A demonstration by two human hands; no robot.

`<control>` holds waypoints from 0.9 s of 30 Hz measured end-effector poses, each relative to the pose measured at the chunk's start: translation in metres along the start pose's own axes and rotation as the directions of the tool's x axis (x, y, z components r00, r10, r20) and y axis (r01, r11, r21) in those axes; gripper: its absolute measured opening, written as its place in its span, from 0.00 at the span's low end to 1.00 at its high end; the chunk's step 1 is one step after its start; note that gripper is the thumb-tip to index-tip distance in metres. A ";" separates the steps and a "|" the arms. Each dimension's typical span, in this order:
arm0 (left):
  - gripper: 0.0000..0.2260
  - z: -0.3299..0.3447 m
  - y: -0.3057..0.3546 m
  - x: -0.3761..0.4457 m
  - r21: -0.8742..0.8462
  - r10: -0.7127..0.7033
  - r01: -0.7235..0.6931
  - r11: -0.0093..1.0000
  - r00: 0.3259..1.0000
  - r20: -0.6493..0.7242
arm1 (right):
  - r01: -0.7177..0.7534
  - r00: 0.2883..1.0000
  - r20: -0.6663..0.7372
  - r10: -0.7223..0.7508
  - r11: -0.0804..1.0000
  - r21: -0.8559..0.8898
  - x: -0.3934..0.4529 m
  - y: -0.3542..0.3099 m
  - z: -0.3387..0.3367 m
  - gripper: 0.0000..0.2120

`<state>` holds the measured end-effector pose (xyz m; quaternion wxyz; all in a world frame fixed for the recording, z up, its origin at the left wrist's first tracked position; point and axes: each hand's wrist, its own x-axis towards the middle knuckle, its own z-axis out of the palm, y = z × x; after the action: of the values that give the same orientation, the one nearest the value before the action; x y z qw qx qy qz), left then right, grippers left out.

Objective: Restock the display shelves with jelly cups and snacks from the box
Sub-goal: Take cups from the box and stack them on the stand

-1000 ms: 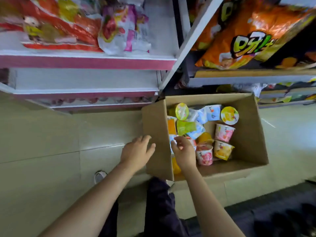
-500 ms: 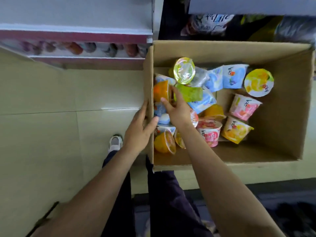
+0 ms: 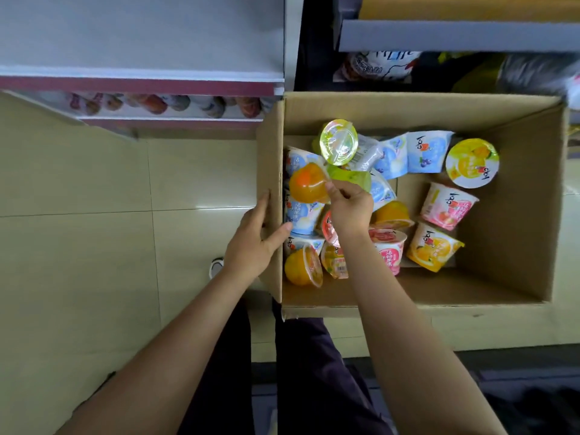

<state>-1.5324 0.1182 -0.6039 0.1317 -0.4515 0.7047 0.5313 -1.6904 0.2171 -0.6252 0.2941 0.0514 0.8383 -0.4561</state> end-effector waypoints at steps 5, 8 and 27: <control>0.35 -0.003 0.016 -0.007 0.181 0.067 -0.034 0.983 0.982 -0.178 | 0.014 1.000 0.011 -0.014 1.000 -0.013 0.002 -0.003 -0.010 0.03; 0.25 0.001 0.039 -0.014 0.299 0.405 -0.312 0.902 0.850 -0.336 | -0.038 0.998 0.044 0.035 0.998 0.058 0.001 -0.005 -0.025 0.09; 0.25 0.066 0.085 0.024 -0.596 -0.278 0.288 0.749 0.954 0.112 | -0.184 0.971 0.183 0.155 0.970 0.158 0.047 0.013 -0.080 0.19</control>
<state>-1.6314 0.1657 -0.5924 0.0649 -0.5668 0.4196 0.7061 -1.7604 0.2796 -0.6275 0.3967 0.1096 0.7598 -0.5034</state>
